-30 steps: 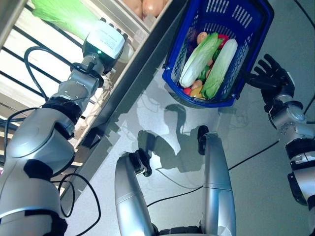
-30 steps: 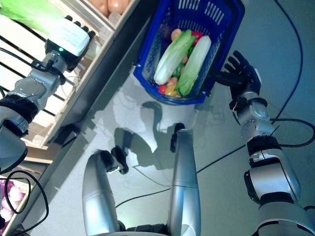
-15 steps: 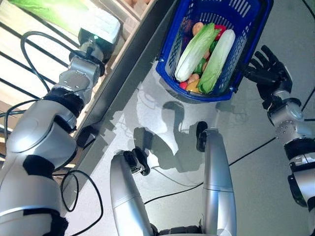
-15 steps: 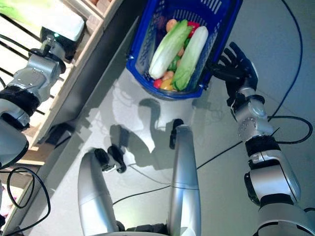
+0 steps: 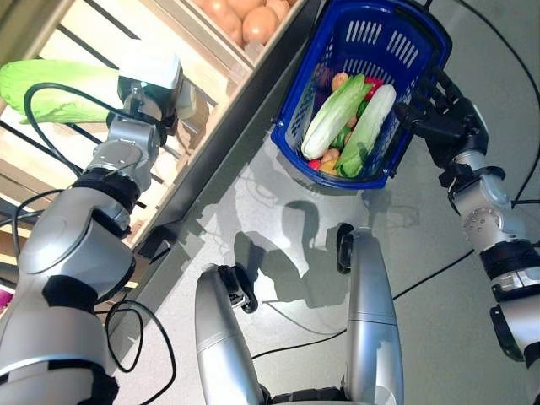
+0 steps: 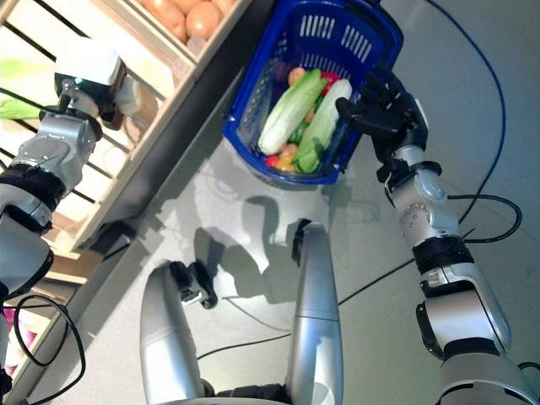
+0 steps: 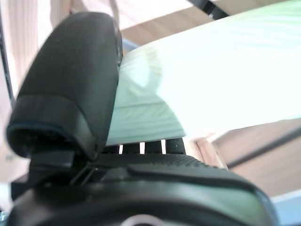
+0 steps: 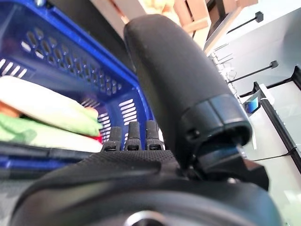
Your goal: Put vegetables into the basket
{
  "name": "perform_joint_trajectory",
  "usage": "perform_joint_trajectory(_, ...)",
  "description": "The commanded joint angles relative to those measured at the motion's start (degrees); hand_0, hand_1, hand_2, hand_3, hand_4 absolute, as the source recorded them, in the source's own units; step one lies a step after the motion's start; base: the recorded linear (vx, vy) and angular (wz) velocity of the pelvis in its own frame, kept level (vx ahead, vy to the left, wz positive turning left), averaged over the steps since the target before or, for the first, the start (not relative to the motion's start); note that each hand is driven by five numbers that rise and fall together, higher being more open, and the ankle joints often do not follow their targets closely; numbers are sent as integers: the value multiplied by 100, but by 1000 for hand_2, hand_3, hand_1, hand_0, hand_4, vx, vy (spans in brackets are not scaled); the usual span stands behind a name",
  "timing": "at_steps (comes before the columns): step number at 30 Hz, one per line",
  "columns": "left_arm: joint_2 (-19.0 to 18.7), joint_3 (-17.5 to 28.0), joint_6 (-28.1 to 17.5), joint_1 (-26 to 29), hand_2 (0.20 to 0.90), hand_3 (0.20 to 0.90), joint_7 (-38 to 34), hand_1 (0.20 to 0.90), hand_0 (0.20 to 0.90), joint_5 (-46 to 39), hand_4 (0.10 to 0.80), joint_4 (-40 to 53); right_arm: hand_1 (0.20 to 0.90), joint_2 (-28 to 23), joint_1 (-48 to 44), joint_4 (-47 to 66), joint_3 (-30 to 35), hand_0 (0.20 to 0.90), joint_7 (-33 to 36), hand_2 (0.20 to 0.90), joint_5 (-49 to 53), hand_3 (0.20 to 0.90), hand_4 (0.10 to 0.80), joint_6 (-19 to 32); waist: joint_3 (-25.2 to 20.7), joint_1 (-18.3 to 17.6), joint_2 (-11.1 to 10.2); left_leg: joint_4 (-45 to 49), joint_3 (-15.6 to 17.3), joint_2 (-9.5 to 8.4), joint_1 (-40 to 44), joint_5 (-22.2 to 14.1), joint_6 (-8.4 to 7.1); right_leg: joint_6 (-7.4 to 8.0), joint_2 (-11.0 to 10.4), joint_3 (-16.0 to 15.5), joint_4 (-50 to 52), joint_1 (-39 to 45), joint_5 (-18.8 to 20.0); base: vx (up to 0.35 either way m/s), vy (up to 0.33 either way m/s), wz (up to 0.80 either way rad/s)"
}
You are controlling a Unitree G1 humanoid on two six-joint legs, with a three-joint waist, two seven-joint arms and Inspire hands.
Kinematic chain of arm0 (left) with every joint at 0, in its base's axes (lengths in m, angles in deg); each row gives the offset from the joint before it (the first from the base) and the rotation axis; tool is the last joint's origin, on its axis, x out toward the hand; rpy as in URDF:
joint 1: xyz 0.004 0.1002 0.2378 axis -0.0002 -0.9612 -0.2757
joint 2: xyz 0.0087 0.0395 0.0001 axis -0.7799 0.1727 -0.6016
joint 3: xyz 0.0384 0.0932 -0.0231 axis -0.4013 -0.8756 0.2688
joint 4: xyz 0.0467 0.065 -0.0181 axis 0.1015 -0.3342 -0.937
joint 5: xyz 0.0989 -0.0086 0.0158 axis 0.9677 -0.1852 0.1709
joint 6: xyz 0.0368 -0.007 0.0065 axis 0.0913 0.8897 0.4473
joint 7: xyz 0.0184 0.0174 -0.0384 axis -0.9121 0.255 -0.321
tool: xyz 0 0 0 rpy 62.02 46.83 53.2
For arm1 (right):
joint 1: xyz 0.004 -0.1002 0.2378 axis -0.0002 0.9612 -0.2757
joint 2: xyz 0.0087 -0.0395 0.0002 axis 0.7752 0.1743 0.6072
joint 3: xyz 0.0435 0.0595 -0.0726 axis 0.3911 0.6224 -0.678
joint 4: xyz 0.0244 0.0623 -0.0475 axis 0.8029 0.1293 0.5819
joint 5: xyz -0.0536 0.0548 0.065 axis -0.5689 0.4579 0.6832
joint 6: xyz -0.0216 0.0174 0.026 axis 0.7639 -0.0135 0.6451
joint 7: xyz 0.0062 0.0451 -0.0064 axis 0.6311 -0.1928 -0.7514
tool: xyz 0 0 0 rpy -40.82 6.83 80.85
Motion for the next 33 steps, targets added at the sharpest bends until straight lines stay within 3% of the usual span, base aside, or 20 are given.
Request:
perform_joint_trajectory(1, -582, 220, -186, 387, 300, 300, -760, 300, 300, -301, 400, -47, 900, 303, -27, 430, 535, 900, -265, 900, -54, 900, 800, 545, -173, -34, -214, -842, 58, -12, 604, 194, -106, 251, -465, 90, -790, 1192, 60, 85, 16, -4)
perform_joint_trajectory(7, -682, 638, -852, -53, 300, 300, -1011, 300, 300, -1320, 400, 75, 900, 455, 283, 434, 426, 900, -384, 900, -213, 900, 800, 448, -463, 27, -234, -1510, 128, -90, 1380, 419, -115, 182, -441, 30, -1242, 1918, 65, 92, 0, -2)
perform_joint_trajectory(12, -693, 1702, -1761, -836, 300, 300, -615, 300, 300, -2659, 400, 487, 900, 680, 686, 581, 365, 900, -492, 900, -536, 900, 800, 340, -809, 109, -275, -2163, 241, -175, 2124, 644, -85, 115, -426, -131, -1724, 2645, 99, 124, -14, -5)
perform_joint_trajectory(14, -601, 2385, -2111, -1393, 300, 300, -160, 300, 300, -3567, 400, 854, 900, 816, 891, 740, 347, 900, -601, 900, -791, 900, 800, 230, -1009, 166, -312, -2712, 317, -256, 2532, 947, -29, 57, -389, -226, -2212, 3081, 301, 76, -41, 3)
perform_joint_trajectory(19, -51, 3327, -2508, -2329, 300, 300, 456, 300, 300, -4990, 400, 1627, 900, 1118, 1143, 1034, 113, 900, -798, 900, -1299, 900, 800, 35, -1298, 282, -342, -3470, 386, -359, 3304, 1116, -6, 75, -322, -385, -2822, 3874, 326, 99, -16, 5)
perform_joint_trajectory(26, 783, 3836, -2631, -3161, 300, 300, 1492, 300, 300, -6718, 400, 2242, 900, 1421, 1367, 1287, -199, 900, -1200, 900, -1534, 900, 800, -212, -1736, 424, -362, -4815, 537, -525, 4413, 1677, 54, 117, -106, -716, -4045, 4998, 642, 103, -14, 5)
perform_joint_trajectory(33, 1352, 4021, -2741, -4133, 300, 300, 1549, 300, 300, -6458, 400, 2944, 900, 1562, 2071, 1864, -312, 900, -1722, 900, -1658, 900, 800, -876, -2390, 480, -394, -6663, 742, -818, 5634, 2433, 70, 252, 246, -842, -5932, 6337, 1228, 192, -19, -7)
